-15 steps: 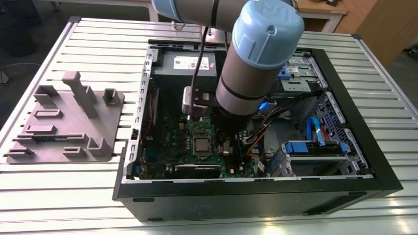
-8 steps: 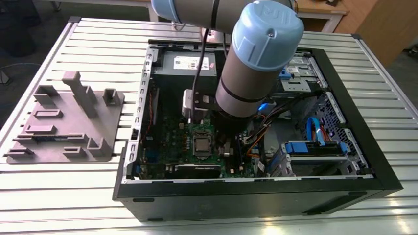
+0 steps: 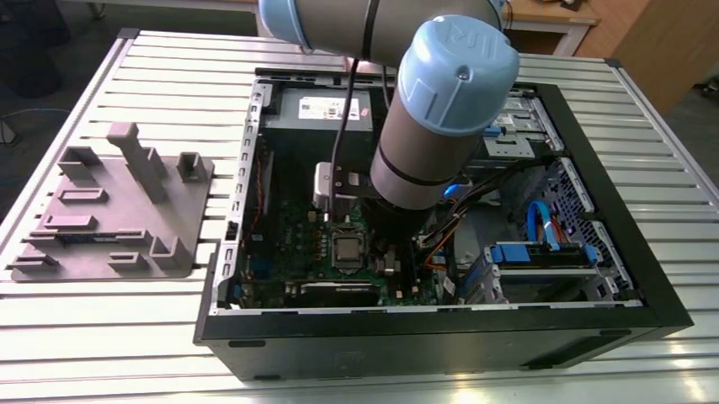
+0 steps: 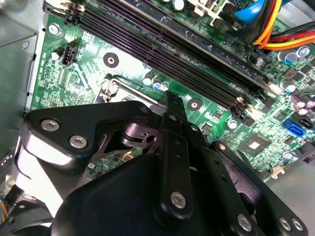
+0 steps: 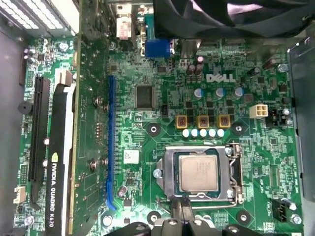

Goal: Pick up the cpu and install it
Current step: 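Install the first cpu locking lever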

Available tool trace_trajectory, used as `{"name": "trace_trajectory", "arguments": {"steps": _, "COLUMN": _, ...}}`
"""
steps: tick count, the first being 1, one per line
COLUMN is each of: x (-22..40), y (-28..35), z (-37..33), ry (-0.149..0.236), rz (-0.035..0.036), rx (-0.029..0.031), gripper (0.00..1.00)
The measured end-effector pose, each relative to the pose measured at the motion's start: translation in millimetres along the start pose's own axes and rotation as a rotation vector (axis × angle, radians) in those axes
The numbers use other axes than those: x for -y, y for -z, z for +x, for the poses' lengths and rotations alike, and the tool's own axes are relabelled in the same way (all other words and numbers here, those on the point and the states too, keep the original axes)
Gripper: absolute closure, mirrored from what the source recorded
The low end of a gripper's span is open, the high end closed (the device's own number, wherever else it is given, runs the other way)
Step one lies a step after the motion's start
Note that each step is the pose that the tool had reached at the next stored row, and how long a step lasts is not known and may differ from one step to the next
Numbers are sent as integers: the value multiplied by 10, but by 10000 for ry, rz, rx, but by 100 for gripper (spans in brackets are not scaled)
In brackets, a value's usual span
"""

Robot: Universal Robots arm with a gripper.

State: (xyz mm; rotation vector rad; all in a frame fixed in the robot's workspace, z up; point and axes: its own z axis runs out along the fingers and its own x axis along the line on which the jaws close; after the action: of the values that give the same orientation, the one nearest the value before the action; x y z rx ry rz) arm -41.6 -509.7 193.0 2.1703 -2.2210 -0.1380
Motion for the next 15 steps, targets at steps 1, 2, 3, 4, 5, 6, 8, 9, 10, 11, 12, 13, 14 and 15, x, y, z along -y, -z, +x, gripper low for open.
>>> {"name": "trace_trajectory", "arguments": {"steps": 1, "x": 1, "y": -6, "z": 2, "ry": 5, "rz": 1, "rx": 2, "gripper": 90}}
{"name": "trace_trajectory", "arguments": {"steps": 2, "x": 1, "y": -6, "z": 3, "ry": 6, "rz": 0, "rx": 0, "gripper": 90}}
{"name": "trace_trajectory", "arguments": {"steps": 3, "x": 1, "y": -5, "z": 3, "ry": 6, "rz": 0, "rx": -1, "gripper": 90}}
{"name": "trace_trajectory", "arguments": {"steps": 4, "x": 1, "y": -5, "z": 3, "ry": 7, "rz": -1, "rx": -1, "gripper": 90}}
{"name": "trace_trajectory", "arguments": {"steps": 5, "x": 1, "y": -5, "z": 3, "ry": 7, "rz": -1, "rx": -2, "gripper": 90}}
{"name": "trace_trajectory", "arguments": {"steps": 6, "x": 1, "y": -6, "z": 3, "ry": 7, "rz": 0, "rx": -1, "gripper": 90}}
{"name": "trace_trajectory", "arguments": {"steps": 8, "x": 1, "y": -7, "z": 4, "ry": 7, "rz": -1, "rx": -1, "gripper": 90}}
{"name": "trace_trajectory", "arguments": {"steps": 9, "x": 1, "y": -10, "z": 6, "ry": 8, "rz": 0, "rx": 1, "gripper": 90}}
{"name": "trace_trajectory", "arguments": {"steps": 10, "x": 1, "y": -11, "z": 9, "ry": 13, "rz": -1, "rx": 2, "gripper": 90}}
{"name": "trace_trajectory", "arguments": {"steps": 11, "x": 1, "y": -11, "z": 12, "ry": 19, "rz": -1, "rx": 0, "gripper": 90}}
{"name": "trace_trajectory", "arguments": {"steps": 12, "x": 2, "y": -11, "z": 15, "ry": 27, "rz": -1, "rx": -2, "gripper": 90}}
{"name": "trace_trajectory", "arguments": {"steps": 13, "x": 1, "y": -12, "z": 15, "ry": 35, "rz": -1, "rx": -4, "gripper": 90}}
{"name": "trace_trajectory", "arguments": {"steps": 14, "x": 2, "y": -14, "z": 16, "ry": 38, "rz": -2, "rx": -1, "gripper": 90}}
{"name": "trace_trajectory", "arguments": {"steps": 15, "x": 2, "y": -16, "z": 16, "ry": 39, "rz": -2, "rx": -1, "gripper": 90}}
